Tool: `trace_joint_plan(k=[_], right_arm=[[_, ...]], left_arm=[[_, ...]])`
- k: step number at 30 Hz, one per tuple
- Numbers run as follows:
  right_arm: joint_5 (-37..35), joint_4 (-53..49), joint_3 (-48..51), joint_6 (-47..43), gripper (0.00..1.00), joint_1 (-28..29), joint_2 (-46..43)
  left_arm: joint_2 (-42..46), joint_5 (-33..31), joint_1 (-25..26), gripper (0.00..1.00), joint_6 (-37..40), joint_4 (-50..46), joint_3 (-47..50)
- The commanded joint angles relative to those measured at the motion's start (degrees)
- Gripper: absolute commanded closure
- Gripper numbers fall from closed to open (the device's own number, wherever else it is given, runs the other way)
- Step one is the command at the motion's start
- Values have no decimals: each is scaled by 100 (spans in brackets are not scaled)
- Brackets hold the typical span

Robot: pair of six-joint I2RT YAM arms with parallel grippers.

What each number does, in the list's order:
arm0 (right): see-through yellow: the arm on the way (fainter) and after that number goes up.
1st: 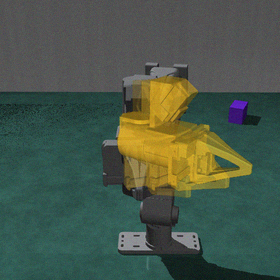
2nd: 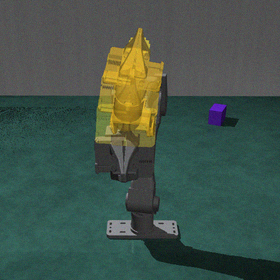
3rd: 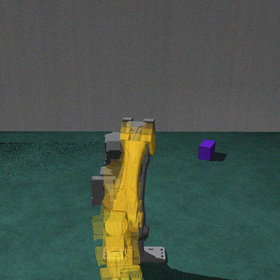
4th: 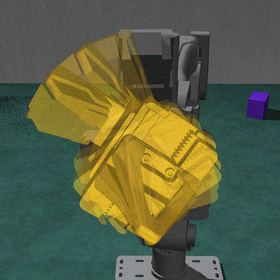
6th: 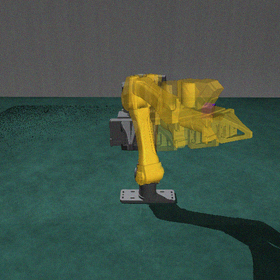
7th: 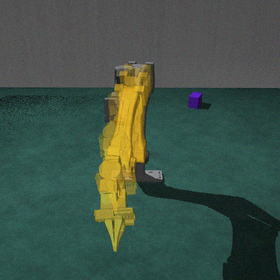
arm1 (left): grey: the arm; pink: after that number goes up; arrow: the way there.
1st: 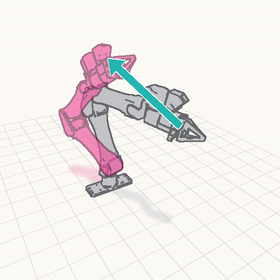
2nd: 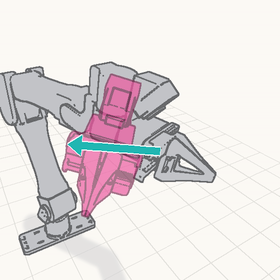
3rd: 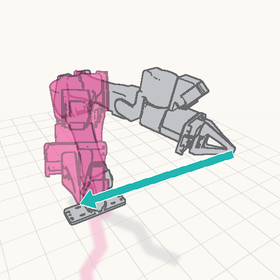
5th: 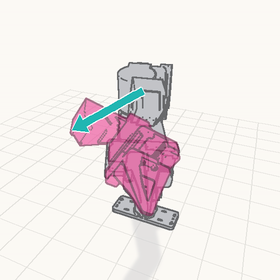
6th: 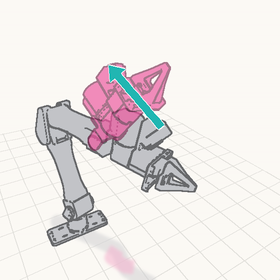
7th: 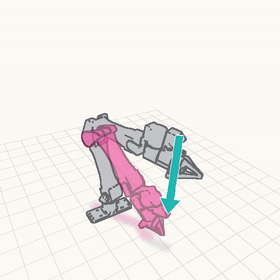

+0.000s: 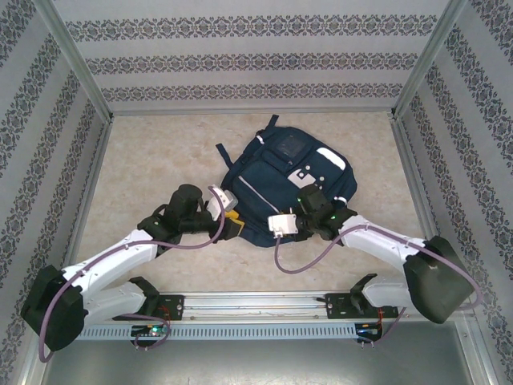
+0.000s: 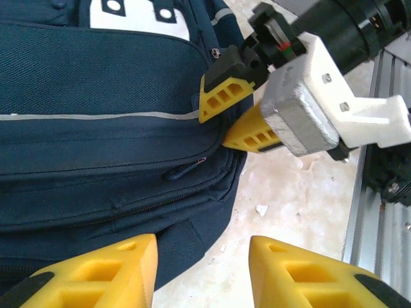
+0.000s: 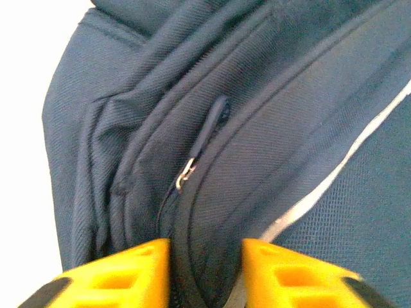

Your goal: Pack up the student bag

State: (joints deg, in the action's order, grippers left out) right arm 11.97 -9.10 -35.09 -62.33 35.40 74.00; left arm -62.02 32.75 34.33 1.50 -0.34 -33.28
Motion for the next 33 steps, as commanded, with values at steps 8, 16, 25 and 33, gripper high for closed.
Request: trace_joint_plan(k=[8, 16, 25, 33], right_arm=[[1405, 1270, 413, 1243, 100, -681, -681], [1778, 1500, 569, 1420, 100, -737, -912], [2369, 1622, 636, 1435, 100, -762, -1036], [2567, 1616, 697, 1296, 100, -694, -1141]], left_arm=[[-666, 385, 307, 60, 1877, 303, -295], [-1402, -107, 487, 63, 2583, 93, -1031], [-2178, 448, 487, 65, 3064, 1431, -694], [-2683, -22, 487, 69, 2955, 1846, -924]])
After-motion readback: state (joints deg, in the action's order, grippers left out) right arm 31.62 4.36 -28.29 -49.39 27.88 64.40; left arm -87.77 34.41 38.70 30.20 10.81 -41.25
